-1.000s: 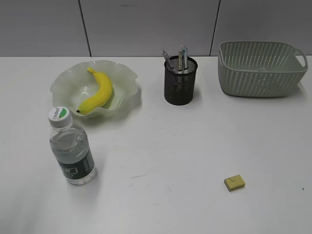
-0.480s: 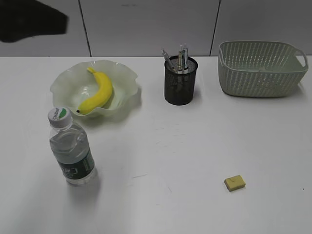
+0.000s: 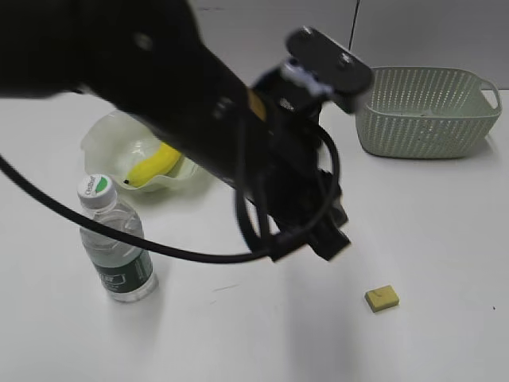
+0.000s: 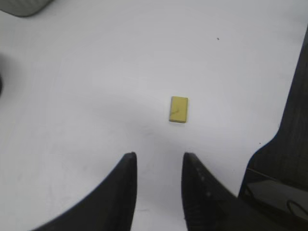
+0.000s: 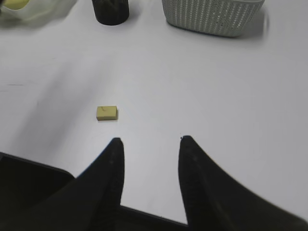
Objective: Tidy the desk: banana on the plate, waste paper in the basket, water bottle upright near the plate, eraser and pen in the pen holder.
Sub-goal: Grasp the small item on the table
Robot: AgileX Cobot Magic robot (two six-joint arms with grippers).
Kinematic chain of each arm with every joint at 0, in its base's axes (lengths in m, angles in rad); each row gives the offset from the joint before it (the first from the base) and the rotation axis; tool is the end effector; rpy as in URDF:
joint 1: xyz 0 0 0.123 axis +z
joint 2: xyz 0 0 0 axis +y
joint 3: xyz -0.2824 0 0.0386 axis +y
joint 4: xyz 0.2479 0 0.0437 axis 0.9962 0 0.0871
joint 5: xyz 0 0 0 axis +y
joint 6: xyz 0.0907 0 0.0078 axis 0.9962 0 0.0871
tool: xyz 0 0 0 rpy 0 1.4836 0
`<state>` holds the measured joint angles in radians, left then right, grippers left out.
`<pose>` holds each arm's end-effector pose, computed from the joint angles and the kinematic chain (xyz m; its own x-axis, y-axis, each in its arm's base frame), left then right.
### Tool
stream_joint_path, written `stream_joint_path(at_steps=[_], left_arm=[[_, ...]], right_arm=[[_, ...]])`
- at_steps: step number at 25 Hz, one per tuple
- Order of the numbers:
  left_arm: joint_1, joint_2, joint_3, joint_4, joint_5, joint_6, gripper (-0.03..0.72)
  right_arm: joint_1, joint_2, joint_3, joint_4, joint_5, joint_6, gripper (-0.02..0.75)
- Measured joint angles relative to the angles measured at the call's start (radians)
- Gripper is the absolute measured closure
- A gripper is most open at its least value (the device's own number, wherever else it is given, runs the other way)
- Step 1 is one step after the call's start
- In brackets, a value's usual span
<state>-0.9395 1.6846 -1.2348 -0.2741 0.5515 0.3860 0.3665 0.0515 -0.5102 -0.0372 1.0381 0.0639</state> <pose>0.2072 -0.3053 0.2602 -0.3281 0.7009 -0.6333 0.9110 0.4121 -0.0158 0.0039 -0.0016 0.2819 -0.4554 -0.1266 -0.8812 -0.3116 0.9499 0.0245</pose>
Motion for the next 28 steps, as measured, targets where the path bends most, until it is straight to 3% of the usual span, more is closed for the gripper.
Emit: stream_joint_path(at_steps=[5,11,18,22,26,28], left_arm=[[-0.088,0.203,-0.155,0.061,0.057,-0.037,0.412],[-0.139,0.383,-0.332,0.092,0.070,-0.039,0.230],[-0.144,0.560,-0.434,0.150,0.081,-0.039,0.205],[-0.144,0.618,-0.442,0.160,0.078,-0.039,0.265],[-0.144,0.633,-0.445,0.168,0.072,-0.040,0.490],[-0.143,0.633,-0.451,0.173,0.067,-0.040,0.504]], right_arm=[[-0.035,-0.058,0.000,0.000,0.000,0.000,0.428],[-0.042,-0.058,0.001,0.000,0.000,0.000,0.428],[-0.042,-0.058,0.001,0.000,0.000,0.000,0.428],[-0.042,-0.058,0.001,0.000,0.000,0.000,0.428],[-0.042,-0.058,0.001,0.000,0.000,0.000,0.428],[-0.042,-0.058,0.001,0.000,0.000,0.000,0.428]])
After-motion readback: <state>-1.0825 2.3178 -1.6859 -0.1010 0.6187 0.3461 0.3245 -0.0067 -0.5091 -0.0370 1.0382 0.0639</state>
